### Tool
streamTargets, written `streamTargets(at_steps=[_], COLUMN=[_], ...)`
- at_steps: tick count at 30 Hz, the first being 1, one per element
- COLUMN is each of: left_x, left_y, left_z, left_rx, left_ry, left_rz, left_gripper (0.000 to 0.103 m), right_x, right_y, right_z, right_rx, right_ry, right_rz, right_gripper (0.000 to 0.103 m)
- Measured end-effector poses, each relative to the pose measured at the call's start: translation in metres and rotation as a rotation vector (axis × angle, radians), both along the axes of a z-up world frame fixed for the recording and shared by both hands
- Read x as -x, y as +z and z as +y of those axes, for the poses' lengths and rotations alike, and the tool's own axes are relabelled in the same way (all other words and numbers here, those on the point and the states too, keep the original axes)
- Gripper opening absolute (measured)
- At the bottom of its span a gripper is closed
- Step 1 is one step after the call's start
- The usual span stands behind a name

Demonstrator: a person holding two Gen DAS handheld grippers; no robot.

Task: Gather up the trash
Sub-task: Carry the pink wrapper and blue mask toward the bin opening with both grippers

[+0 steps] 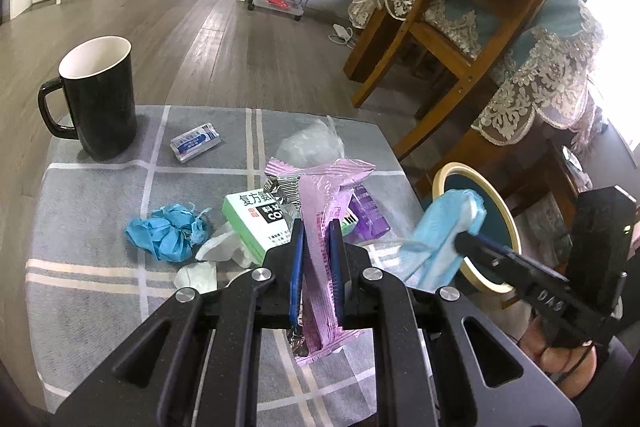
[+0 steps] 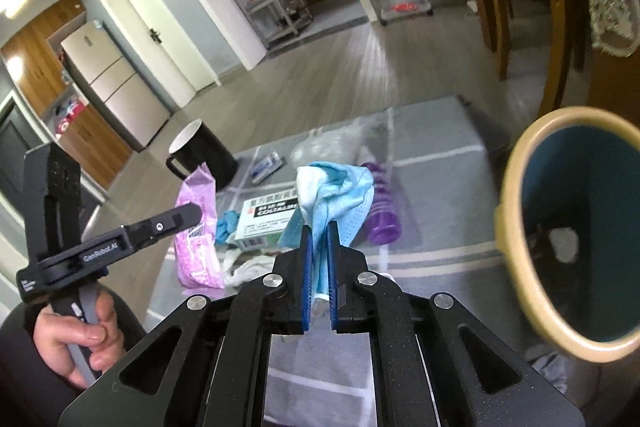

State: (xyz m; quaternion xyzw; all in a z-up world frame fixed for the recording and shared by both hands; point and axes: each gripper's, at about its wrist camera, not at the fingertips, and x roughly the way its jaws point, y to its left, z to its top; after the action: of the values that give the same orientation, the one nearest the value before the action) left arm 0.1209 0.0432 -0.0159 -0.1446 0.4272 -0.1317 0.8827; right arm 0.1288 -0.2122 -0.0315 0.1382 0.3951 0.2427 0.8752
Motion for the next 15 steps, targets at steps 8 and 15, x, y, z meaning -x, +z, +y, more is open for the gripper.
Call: streamTargets(at_steps=[8, 15], left_x=[0.002, -0.007], left_y=[0.005, 0.014], left_z=[-0.019, -0.059], left_rx=[-0.014, -0.023], left_ry=[-0.044, -0.118], left_rz=[0.012, -0.004], left_gripper=[0.011, 0.011], right_x=[0.005, 0.008], right_y=[0.016, 0.022], right_z=[-0.038, -0.072], right_rx=[-0.014, 0.004], right_ry=[-0.092, -0.186], right_rz=[-0.055, -0.073], right_gripper=[0.008, 0.008])
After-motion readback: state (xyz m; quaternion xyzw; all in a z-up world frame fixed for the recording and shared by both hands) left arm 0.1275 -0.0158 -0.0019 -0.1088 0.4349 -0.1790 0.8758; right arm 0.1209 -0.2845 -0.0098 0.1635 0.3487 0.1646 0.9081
